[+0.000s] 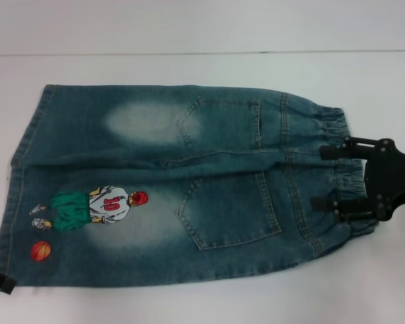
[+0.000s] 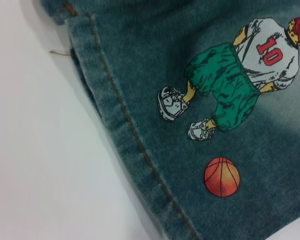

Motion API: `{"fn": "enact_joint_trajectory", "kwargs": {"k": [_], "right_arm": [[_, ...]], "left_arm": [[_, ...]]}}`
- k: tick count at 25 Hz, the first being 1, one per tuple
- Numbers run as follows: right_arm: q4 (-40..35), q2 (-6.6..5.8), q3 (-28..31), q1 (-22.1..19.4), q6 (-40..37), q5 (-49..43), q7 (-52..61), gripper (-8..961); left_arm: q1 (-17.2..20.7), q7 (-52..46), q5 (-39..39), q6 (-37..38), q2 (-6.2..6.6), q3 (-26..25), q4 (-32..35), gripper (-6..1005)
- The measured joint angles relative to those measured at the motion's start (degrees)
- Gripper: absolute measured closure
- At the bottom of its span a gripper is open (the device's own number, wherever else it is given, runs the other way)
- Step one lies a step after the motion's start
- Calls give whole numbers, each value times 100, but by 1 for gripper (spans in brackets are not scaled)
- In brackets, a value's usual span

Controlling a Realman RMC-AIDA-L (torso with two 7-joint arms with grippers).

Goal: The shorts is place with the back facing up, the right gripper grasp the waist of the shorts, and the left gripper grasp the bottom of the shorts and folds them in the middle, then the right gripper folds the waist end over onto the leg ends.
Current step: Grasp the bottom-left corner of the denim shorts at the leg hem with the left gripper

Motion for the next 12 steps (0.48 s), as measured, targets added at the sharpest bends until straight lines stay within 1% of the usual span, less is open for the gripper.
{"fn": "enact_joint_trajectory", "kwargs": {"k": [7, 12], "right_arm": [[0, 0, -18, -6, -1, 0, -20, 42], [0, 7, -12, -20, -8, 0, -61, 42]], "left_arm": [[7, -105, 1, -126, -27, 148, -14, 158], [-18, -145, 1, -209, -38, 265, -149, 158]]}}
